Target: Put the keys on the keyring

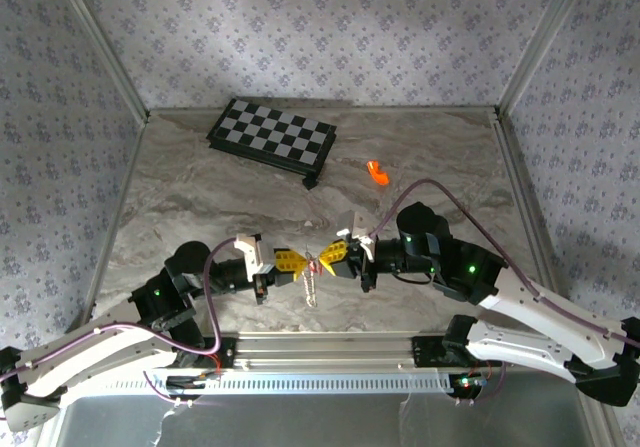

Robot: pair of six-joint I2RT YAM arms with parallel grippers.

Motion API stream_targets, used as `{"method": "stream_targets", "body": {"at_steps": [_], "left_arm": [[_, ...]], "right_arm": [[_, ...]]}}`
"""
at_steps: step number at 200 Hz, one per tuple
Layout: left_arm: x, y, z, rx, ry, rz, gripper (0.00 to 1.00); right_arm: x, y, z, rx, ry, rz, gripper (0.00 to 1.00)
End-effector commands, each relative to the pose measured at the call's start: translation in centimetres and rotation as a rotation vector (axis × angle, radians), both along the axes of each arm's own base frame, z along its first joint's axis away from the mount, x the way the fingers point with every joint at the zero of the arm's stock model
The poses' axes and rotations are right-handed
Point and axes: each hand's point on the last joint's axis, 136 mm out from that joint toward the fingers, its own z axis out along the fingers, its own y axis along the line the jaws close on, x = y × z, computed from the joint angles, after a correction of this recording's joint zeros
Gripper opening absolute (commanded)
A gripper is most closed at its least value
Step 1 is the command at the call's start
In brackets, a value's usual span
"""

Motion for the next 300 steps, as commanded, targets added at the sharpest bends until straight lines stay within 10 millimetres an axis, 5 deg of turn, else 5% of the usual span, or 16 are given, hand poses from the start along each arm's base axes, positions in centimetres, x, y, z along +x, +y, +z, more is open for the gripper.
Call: {"method": "stream_targets", "body": {"at_steps": [1,300], "left_arm": [[-0.22,0.24,1.71,-0.061,-0.038,0.001,0.00],[-0.18,0.22,1.76,-0.064,-0.038,0.002,0.00]], "right_arm": [[-0.12,0.34,0.19,0.026,0.012,0.015,0.00],[0.13,0.03,0.01,0.043,-0.007,-0.007,0.00]]}}
